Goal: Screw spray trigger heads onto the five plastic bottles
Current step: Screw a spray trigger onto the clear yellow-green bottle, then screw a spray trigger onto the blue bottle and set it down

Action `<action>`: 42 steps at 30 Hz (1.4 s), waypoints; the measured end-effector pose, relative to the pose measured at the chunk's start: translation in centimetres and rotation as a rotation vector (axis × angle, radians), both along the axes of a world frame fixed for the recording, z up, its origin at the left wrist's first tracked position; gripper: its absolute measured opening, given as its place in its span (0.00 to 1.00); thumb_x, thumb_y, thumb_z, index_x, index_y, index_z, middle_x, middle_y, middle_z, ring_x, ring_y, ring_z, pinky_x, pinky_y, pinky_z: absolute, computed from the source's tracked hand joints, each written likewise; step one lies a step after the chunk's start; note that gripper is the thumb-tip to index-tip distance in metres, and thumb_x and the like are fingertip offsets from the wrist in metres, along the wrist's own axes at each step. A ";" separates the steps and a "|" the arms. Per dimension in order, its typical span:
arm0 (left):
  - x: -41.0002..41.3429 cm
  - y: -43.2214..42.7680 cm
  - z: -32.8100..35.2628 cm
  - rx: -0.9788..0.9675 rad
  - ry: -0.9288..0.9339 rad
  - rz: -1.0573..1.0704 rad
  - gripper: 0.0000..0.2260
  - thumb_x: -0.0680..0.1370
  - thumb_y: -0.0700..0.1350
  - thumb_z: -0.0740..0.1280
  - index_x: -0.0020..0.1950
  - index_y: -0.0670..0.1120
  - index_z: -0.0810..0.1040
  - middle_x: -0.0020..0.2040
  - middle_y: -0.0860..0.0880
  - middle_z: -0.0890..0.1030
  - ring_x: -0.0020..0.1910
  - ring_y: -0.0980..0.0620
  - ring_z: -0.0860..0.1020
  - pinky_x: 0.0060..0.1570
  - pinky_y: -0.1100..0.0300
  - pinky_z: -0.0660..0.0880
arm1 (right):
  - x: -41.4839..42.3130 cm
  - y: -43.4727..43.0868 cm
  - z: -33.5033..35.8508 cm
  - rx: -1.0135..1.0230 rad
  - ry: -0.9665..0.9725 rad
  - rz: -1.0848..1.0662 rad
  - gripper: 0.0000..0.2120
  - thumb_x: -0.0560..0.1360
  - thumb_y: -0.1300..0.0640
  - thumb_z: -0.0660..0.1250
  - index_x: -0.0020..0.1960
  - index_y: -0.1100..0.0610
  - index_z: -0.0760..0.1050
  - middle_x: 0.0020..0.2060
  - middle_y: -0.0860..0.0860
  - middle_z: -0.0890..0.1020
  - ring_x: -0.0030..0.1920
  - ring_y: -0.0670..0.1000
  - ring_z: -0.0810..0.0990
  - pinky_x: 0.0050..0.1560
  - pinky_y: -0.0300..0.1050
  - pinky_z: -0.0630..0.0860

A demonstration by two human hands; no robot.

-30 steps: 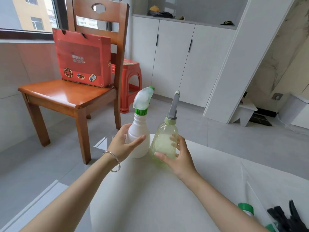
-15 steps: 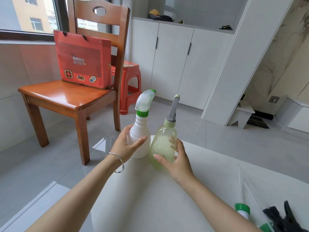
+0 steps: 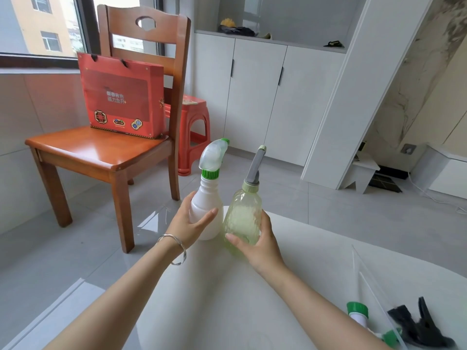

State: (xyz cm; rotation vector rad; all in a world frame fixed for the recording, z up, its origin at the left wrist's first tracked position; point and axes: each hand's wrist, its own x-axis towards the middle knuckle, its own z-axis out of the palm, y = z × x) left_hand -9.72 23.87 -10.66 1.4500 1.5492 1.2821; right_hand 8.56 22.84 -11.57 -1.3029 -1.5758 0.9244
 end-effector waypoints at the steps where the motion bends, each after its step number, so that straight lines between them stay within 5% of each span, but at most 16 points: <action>1: 0.0 -0.2 0.1 -0.015 0.005 0.010 0.32 0.72 0.55 0.70 0.72 0.50 0.60 0.69 0.54 0.70 0.68 0.52 0.69 0.63 0.64 0.70 | 0.1 -0.2 0.1 -0.001 -0.006 -0.001 0.44 0.64 0.47 0.76 0.72 0.45 0.55 0.69 0.41 0.66 0.69 0.41 0.64 0.62 0.34 0.60; 4: 0.4 -1.5 0.9 -0.019 0.022 0.094 0.44 0.70 0.58 0.71 0.77 0.49 0.49 0.78 0.48 0.53 0.76 0.48 0.56 0.73 0.47 0.57 | 1.0 -1.1 1.1 0.021 -0.035 -0.033 0.50 0.65 0.47 0.76 0.75 0.45 0.47 0.74 0.43 0.59 0.72 0.41 0.59 0.64 0.35 0.57; 7: 1.2 -3.6 2.4 0.040 0.019 0.119 0.45 0.67 0.61 0.70 0.76 0.50 0.50 0.77 0.48 0.54 0.75 0.47 0.57 0.73 0.45 0.59 | 2.9 -2.5 3.0 0.073 -0.073 -0.029 0.48 0.66 0.48 0.76 0.75 0.45 0.48 0.75 0.44 0.58 0.73 0.44 0.60 0.64 0.37 0.58; 20: 8.8 -12.9 10.9 0.230 0.129 0.007 0.38 0.72 0.56 0.69 0.75 0.48 0.54 0.75 0.48 0.60 0.73 0.47 0.62 0.71 0.45 0.62 | 15.6 -13.5 13.8 0.192 -0.125 -0.061 0.37 0.68 0.47 0.74 0.72 0.43 0.58 0.71 0.41 0.63 0.70 0.39 0.60 0.70 0.42 0.60; 26: 16.9 -14.4 13.2 0.239 0.102 -0.151 0.34 0.72 0.56 0.69 0.73 0.49 0.59 0.73 0.47 0.65 0.68 0.47 0.68 0.64 0.54 0.66 | 23.6 -17.9 16.7 0.258 -0.156 -0.195 0.35 0.69 0.51 0.74 0.71 0.47 0.61 0.70 0.44 0.66 0.70 0.41 0.63 0.71 0.42 0.59; 37: 33.4 -15.3 8.5 -0.019 0.070 -0.483 0.30 0.74 0.59 0.65 0.72 0.50 0.61 0.72 0.48 0.66 0.66 0.49 0.70 0.60 0.58 0.69 | 35.8 -22.2 13.8 0.180 -0.059 -0.458 0.32 0.69 0.58 0.74 0.69 0.53 0.64 0.70 0.49 0.68 0.70 0.49 0.66 0.65 0.41 0.63; 42: 38.8 -15.7 5.4 -0.080 0.191 -0.601 0.36 0.71 0.59 0.70 0.73 0.49 0.60 0.72 0.47 0.66 0.71 0.50 0.65 0.68 0.57 0.62 | 38.7 -22.2 9.7 0.052 0.002 -0.549 0.30 0.69 0.55 0.74 0.68 0.54 0.67 0.71 0.51 0.66 0.64 0.45 0.69 0.60 0.38 0.65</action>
